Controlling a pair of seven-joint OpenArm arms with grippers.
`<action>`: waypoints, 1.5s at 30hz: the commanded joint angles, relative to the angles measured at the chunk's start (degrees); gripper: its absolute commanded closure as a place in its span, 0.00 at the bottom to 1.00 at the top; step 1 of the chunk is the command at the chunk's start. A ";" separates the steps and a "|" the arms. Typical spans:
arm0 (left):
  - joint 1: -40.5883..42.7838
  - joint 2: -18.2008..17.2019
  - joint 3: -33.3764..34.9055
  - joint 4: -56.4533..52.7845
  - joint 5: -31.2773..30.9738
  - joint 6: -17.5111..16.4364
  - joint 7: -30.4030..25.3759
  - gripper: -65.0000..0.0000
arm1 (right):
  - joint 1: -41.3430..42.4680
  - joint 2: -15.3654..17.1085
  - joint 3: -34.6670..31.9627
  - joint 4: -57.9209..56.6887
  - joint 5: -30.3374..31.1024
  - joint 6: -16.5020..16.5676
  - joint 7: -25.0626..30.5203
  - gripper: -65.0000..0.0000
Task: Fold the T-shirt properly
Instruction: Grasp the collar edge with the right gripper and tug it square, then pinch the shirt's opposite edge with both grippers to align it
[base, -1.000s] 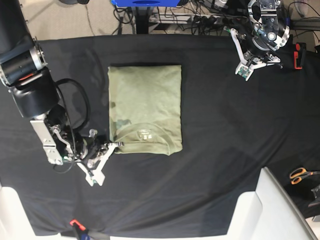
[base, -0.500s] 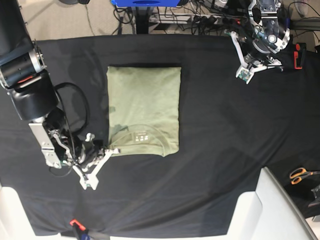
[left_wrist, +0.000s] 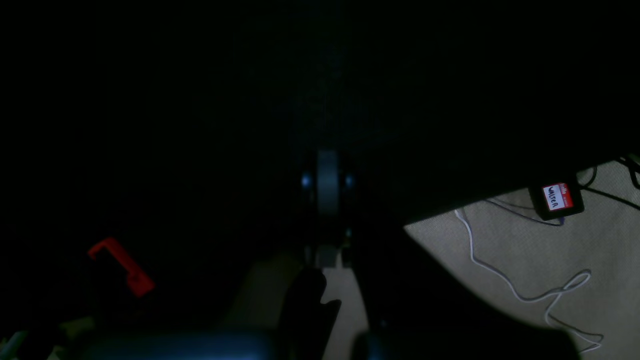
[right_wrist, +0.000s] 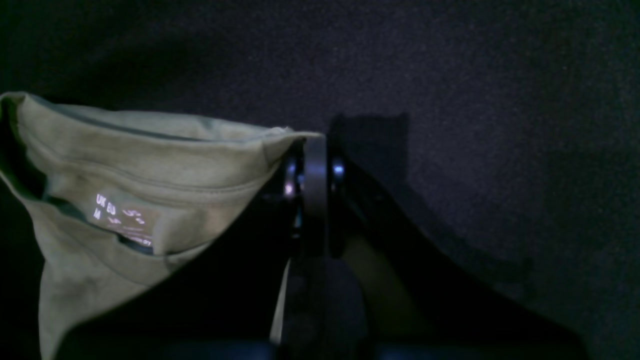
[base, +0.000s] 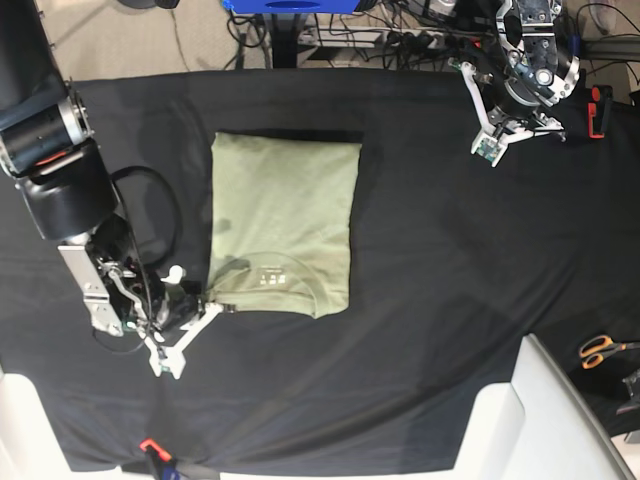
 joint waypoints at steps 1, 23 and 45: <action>0.07 -0.39 -0.07 0.85 -0.16 0.16 -0.34 1.00 | 1.74 -0.99 0.45 1.01 0.19 -0.10 0.75 0.99; 0.15 -1.62 1.51 1.55 -0.77 0.16 -0.42 1.00 | -31.66 3.93 16.01 54.64 0.10 -0.01 -13.49 0.58; -8.37 6.64 20.76 0.59 -10.27 0.42 -4.20 1.00 | -42.65 2.44 15.75 47.43 -0.16 0.16 -9.36 1.00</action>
